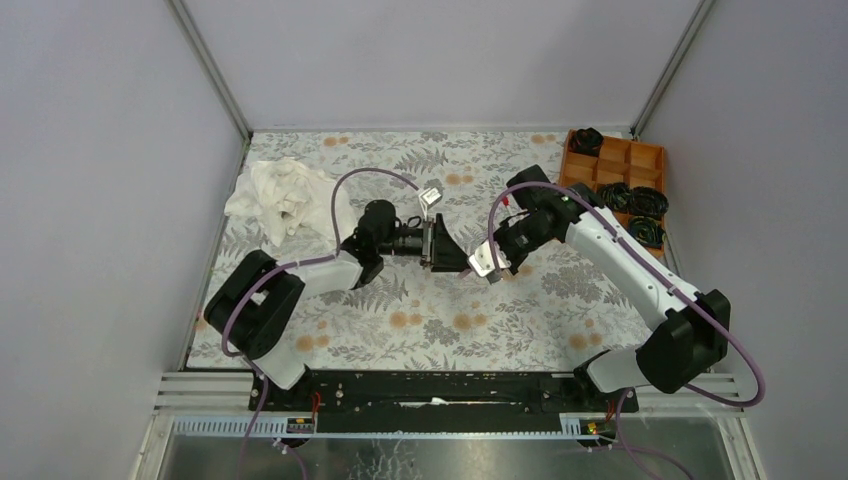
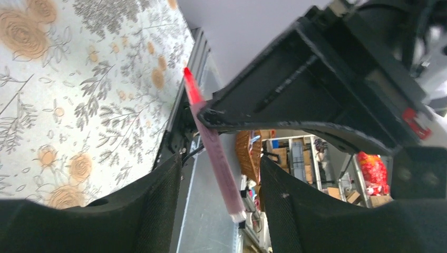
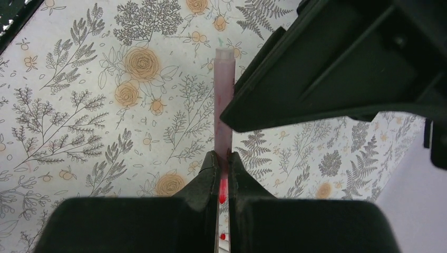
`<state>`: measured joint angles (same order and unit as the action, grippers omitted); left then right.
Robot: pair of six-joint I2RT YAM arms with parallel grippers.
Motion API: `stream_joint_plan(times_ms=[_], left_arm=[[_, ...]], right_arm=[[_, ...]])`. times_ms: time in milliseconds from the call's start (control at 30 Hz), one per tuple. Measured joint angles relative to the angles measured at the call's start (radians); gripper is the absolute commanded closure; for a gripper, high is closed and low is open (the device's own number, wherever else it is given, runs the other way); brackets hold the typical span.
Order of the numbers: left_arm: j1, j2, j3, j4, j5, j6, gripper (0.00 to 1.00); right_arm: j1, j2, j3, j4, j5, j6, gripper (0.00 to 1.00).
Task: Insert the pens into the pen caps
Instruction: Pick up the pen from the center of the board.
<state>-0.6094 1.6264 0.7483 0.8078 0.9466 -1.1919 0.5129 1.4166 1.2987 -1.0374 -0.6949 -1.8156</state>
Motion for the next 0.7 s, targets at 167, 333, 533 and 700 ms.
stream_joint_plan(times_ms=[167,333,533,700], left_arm=[[-0.02,0.019,0.071,-0.185,0.006,0.1,0.58],[-0.031,0.029,0.125,-0.342,0.018,0.183,0.91],[-0.032,0.034,0.143,-0.405,0.035,0.224,1.0],[-0.032,0.025,0.134,-0.403,0.024,0.239,1.0]], right_arm=[[0.024,0.002,0.0,0.002,0.019,0.006,1.0],[0.041,0.008,0.0,0.002,0.05,0.009,1.0],[0.061,0.013,0.0,0.002,0.077,0.023,0.82],[0.064,0.011,0.001,0.023,0.081,0.127,0.25]])
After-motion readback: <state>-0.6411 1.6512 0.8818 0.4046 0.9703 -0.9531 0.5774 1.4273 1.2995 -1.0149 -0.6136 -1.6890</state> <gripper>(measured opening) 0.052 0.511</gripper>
